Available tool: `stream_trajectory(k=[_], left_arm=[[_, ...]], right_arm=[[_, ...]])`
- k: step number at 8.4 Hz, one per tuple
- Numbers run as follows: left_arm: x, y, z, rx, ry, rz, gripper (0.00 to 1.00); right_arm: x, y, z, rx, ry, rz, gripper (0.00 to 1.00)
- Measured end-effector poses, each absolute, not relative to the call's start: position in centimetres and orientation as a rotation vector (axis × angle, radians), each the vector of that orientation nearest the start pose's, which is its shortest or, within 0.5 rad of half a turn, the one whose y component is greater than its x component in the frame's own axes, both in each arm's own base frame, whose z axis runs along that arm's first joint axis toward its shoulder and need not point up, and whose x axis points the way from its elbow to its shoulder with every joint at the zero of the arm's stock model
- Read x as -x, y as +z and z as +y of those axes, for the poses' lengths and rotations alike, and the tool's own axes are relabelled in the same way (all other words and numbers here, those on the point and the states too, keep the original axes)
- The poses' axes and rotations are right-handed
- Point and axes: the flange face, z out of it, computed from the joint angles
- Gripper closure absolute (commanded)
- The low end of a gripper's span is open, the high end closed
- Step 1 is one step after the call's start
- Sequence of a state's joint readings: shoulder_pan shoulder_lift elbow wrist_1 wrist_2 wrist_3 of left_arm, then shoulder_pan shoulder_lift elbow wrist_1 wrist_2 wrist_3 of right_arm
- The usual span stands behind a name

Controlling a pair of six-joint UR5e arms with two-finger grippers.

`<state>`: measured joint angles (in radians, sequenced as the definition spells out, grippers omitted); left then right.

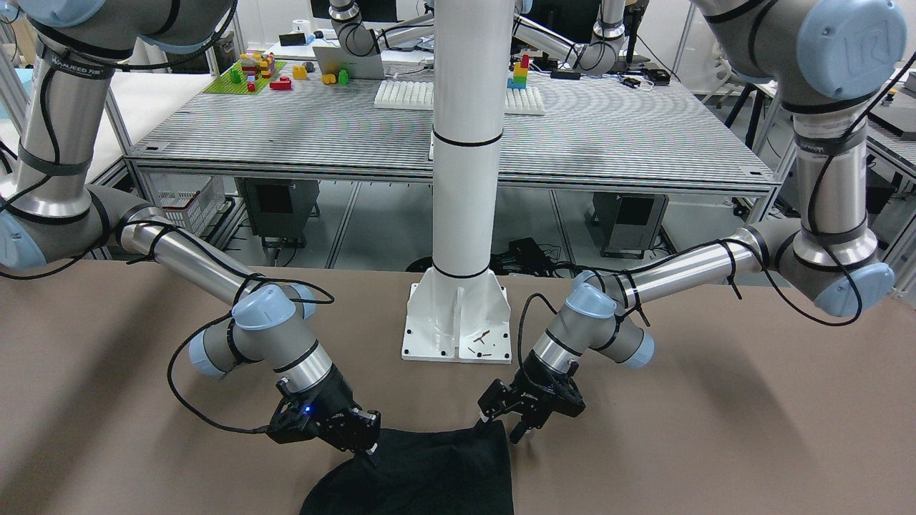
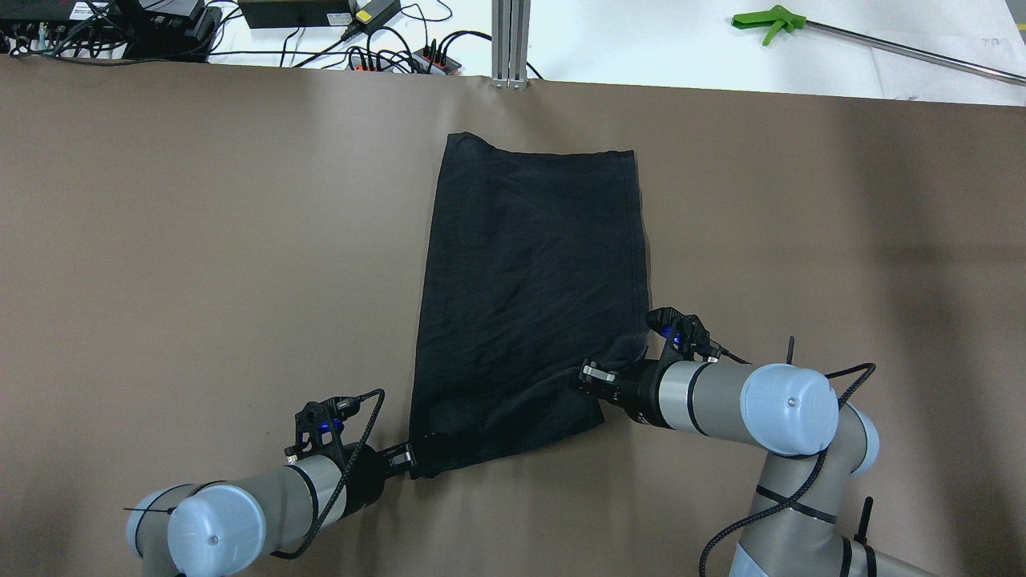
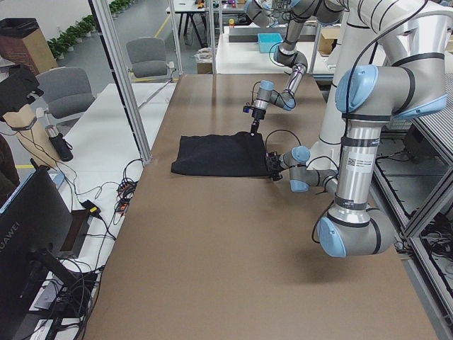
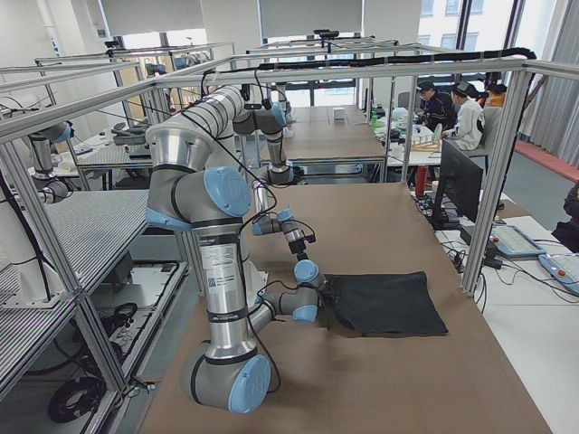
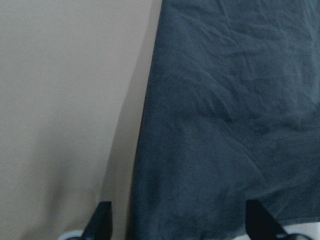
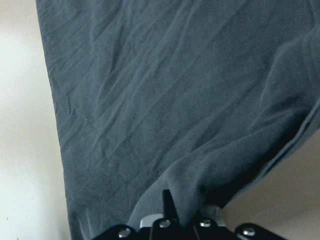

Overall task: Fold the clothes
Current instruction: 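Lower the left gripper to the shirt's near edge while the right holds its corner, then grasp the shirt's near edge with the left gripper and lift both corners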

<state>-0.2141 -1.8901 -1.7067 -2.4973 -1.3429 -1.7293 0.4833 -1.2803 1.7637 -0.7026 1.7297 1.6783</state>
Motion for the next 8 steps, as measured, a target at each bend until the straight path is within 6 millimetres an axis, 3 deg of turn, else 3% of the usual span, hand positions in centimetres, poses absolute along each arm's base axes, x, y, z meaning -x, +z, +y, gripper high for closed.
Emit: stream_trajectory(k=[2,4,6,8], left_arm=[[-55.3,32.0,-27.5,-0.233,-0.467,1.374,0.5],[-55.6,32.1,-26.6,-0.259,-0.482,1.373,0.65],[-56.1,31.7,-25.4,-0.273,-0.487,1.379,1.0],[-56.2,31.1,-25.1,-0.273,-0.486,1.39,1.0]], right_arm=[[46.5,31.2,-37.7,-0.134,0.399,-1.358,1.0],[46.5,31.3,-37.6,-0.135,0.401,-1.356,1.0],[46.5,31.3,-37.6,-0.135,0.401,-1.357,1.0],[46.4,31.0,-37.5,-0.136,0.4,-1.362,1.0]])
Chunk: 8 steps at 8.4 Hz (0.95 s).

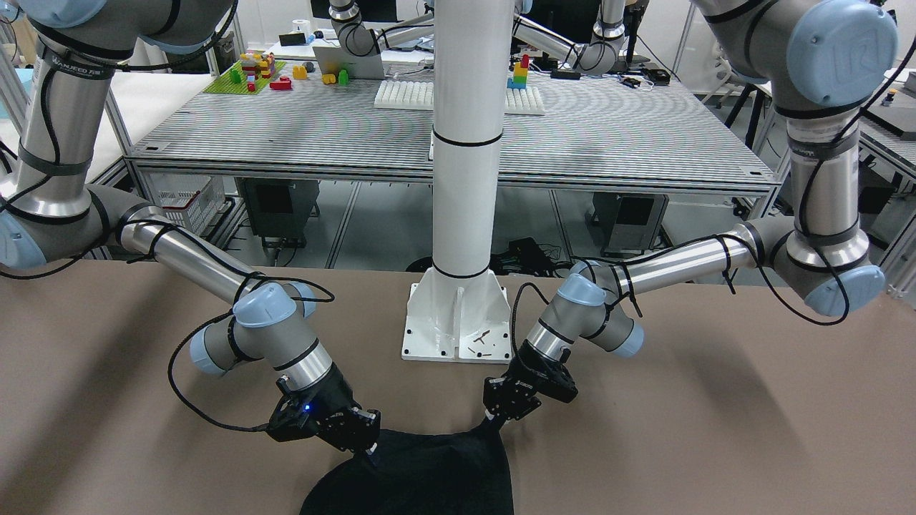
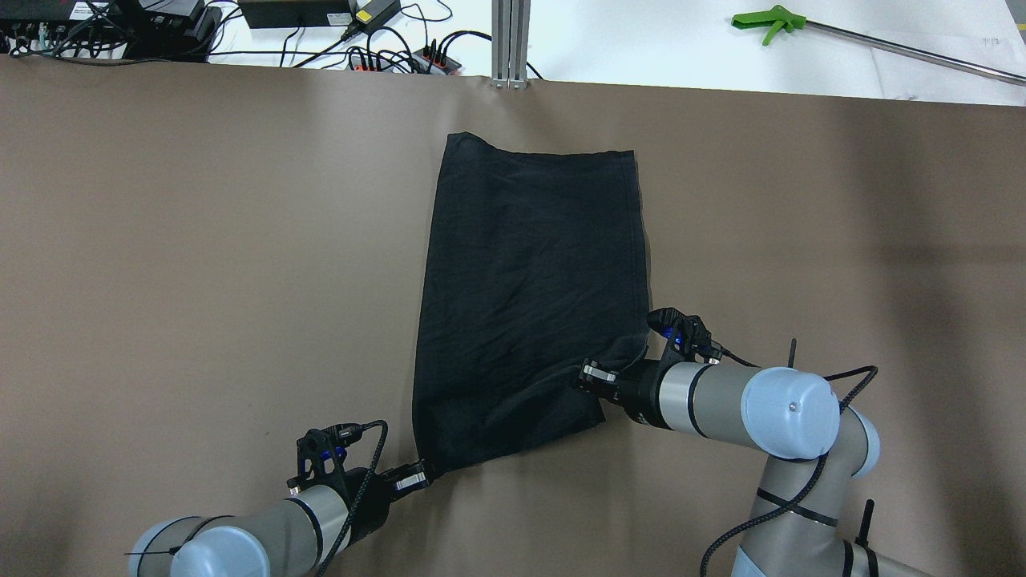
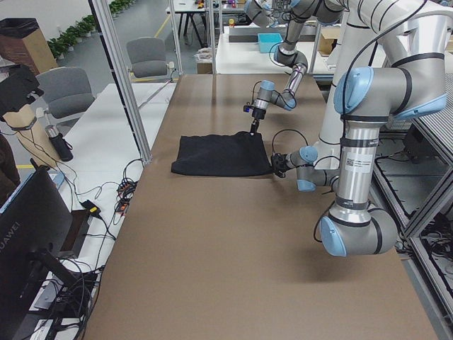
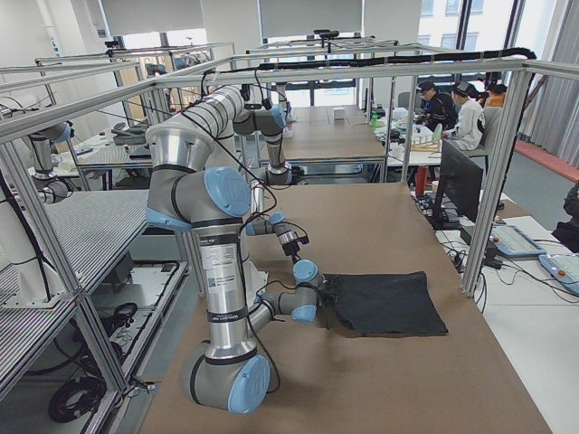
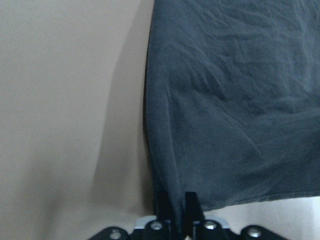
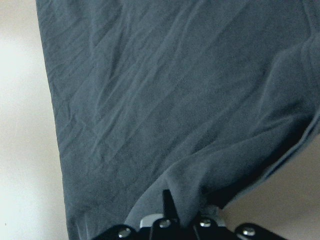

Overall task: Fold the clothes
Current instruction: 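Grasp the shirt's near edge with the left gripper and lift both corners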

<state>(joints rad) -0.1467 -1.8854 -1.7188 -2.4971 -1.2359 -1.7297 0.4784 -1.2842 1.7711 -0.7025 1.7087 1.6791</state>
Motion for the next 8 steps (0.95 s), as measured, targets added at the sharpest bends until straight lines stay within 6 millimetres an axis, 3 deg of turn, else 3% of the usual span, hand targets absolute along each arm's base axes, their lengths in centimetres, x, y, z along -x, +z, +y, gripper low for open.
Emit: stream_trajectory(k=[2,5,6,8], left_arm=[[-54.8,29.4,-24.9,-0.262,-0.482,1.427,1.0],[-48.4,27.5,-23.7,-0.214,-0.436,1.5,1.0],[-46.8,26.9,-23.4,-0.211,-0.429,1.52,1.0],[-45.7,25.7,-23.0,-0.221,-0.411,1.545,1.0]], right_arm=[[46.2,30.8,-37.4,-0.134,0.395,-1.368,1.0],[44.7,29.9,-35.8,-0.121,0.376,-1.388,1.0],[44.0,29.5,-34.1,-0.106,0.356,-1.403,1.0],[43.4,28.5,-29.5,-0.046,0.316,-1.436,1.0]])
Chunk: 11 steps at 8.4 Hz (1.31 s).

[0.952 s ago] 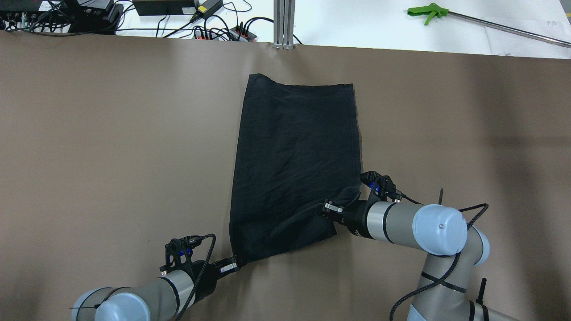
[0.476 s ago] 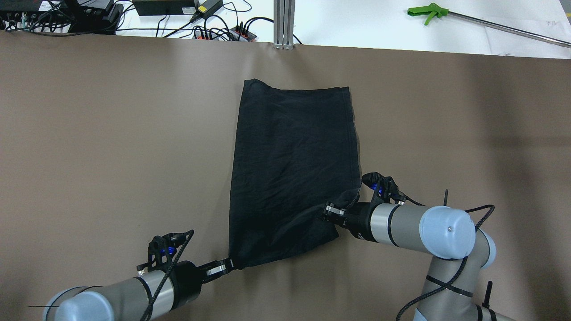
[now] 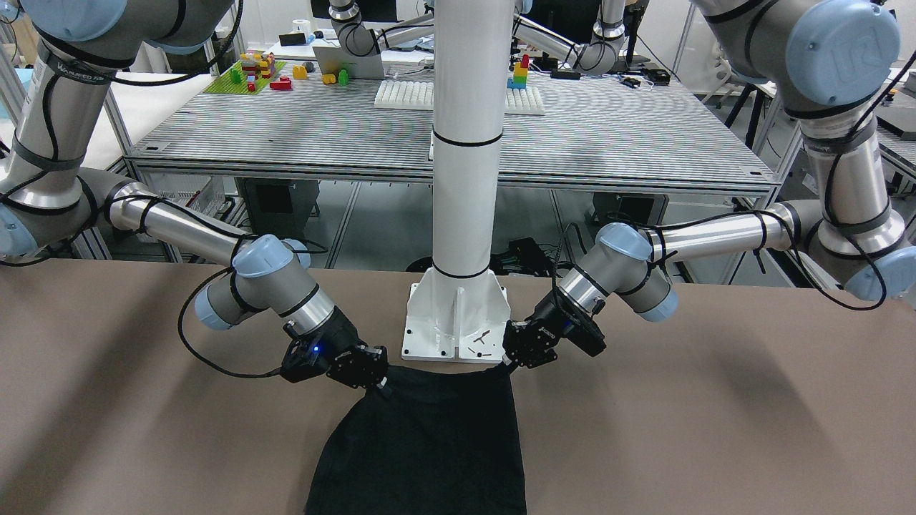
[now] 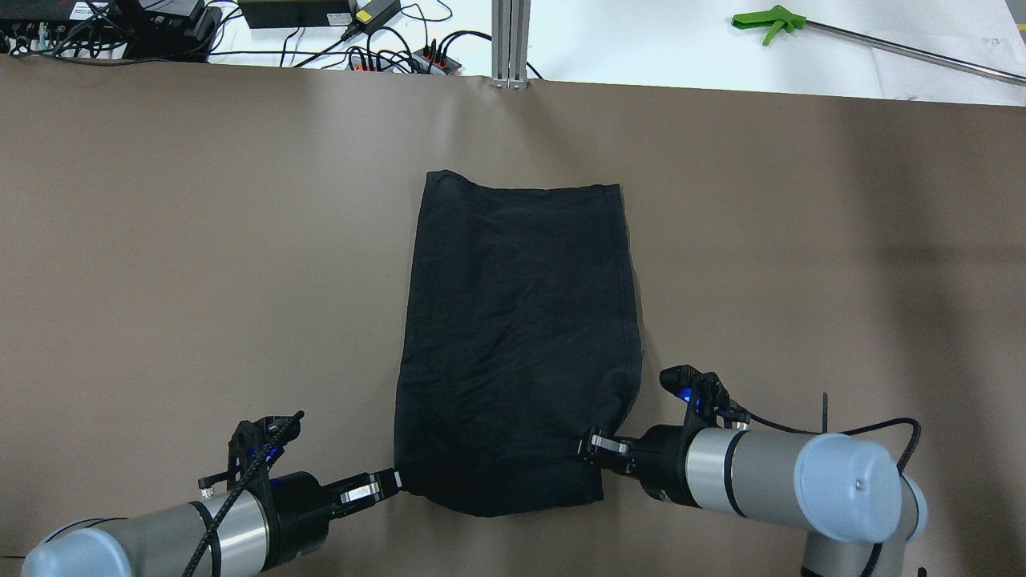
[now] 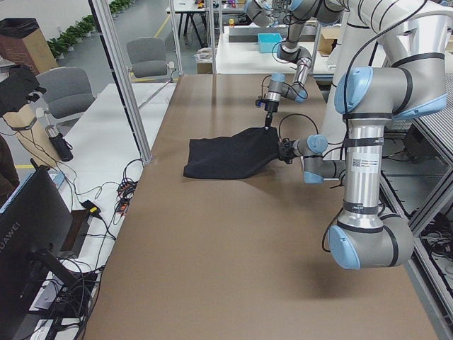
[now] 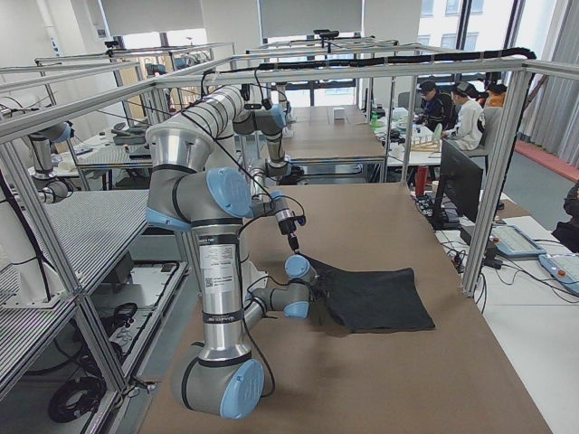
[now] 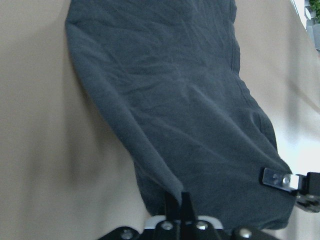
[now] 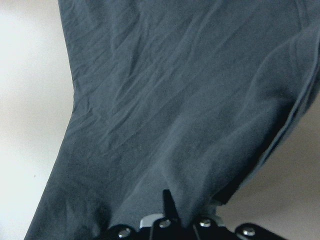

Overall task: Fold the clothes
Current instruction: 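Grasp the shirt's near edge with the left gripper and lift both corners, then fold the near half over, carrying both grippers away from the robot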

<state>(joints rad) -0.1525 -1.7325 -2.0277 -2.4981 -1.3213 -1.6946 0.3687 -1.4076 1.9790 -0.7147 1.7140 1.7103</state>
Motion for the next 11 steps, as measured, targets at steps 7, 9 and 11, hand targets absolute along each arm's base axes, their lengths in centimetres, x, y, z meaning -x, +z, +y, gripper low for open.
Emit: stream_trajectory(k=[7,9,11], left_arm=[[-45.8,22.4,-27.7,-0.314,-0.343,1.577,1.0],[-45.2,22.1,-33.0,-0.323,-0.349,1.563,1.0],[-45.0,21.4,-37.0,-0.334,-0.364,1.556,1.0]], right_arm=[[44.0,27.7,-28.0,-0.122,0.392,-1.446,1.0],[42.1,27.5,-31.7,-0.193,0.421,-1.429,1.0],[42.3,26.9,-34.7,-0.23,0.45,-1.422,1.0]])
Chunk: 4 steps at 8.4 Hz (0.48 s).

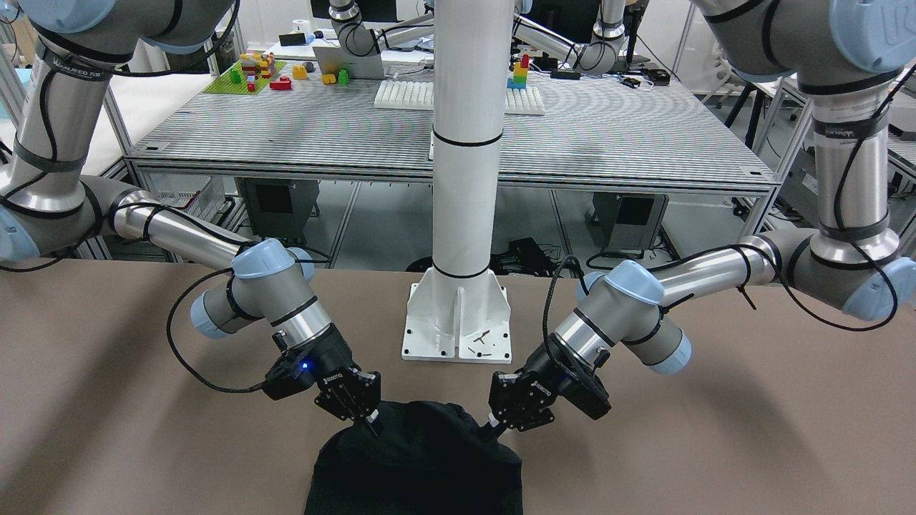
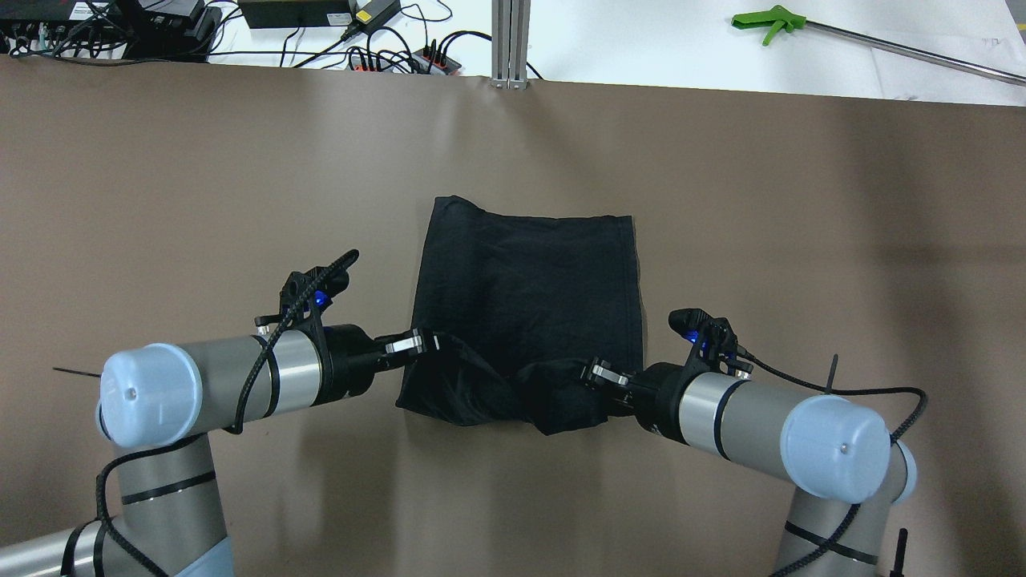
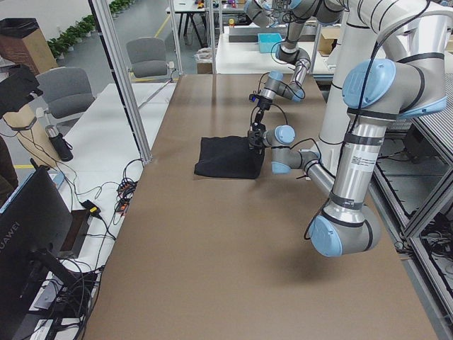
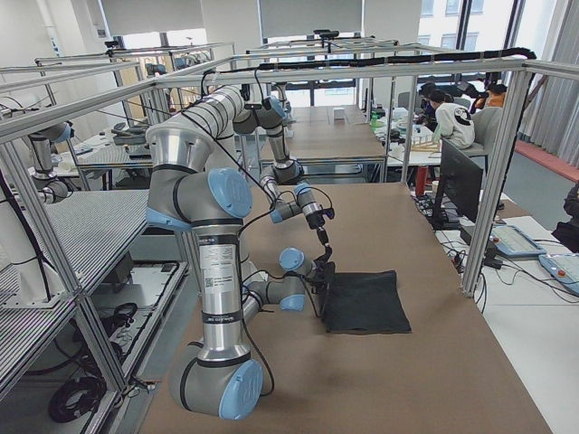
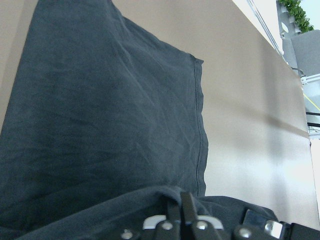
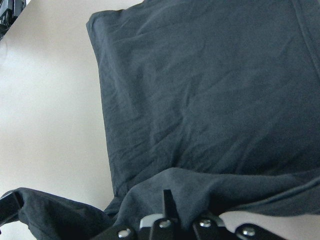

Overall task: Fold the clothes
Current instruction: 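Fold the near half over, carrying both grippers away from the robot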

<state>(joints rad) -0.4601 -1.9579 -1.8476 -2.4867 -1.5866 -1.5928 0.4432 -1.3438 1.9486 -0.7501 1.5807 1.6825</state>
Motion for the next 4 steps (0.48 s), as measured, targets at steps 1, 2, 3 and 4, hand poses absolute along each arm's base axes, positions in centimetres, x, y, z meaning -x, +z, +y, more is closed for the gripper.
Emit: stream_trajectory(k=[1,2,3,4], left_arm=[[-44.6,21.1,-38.8,-0.336,-0.372,1.554,1.0],[-44.1,21.2,-40.0,-0.341,-0.382,1.549,1.0],[-43.7,21.3,-41.0,-0.346,-0.392,1.542,1.0],[-43.5,21.7,-41.8,-0.352,-0.403,1.531,1.0]], right_arm=[[42.8,26.6,-36.2,-0.244,0.465,-1.421,1.0],[42.8,26.3,-37.4,-0.259,0.48,-1.42,1.0],[42.5,26.1,-38.4,-0.274,0.493,-1.419,1.0],[42.0,26.2,-39.5,-0.294,0.505,-1.412,1.0]])
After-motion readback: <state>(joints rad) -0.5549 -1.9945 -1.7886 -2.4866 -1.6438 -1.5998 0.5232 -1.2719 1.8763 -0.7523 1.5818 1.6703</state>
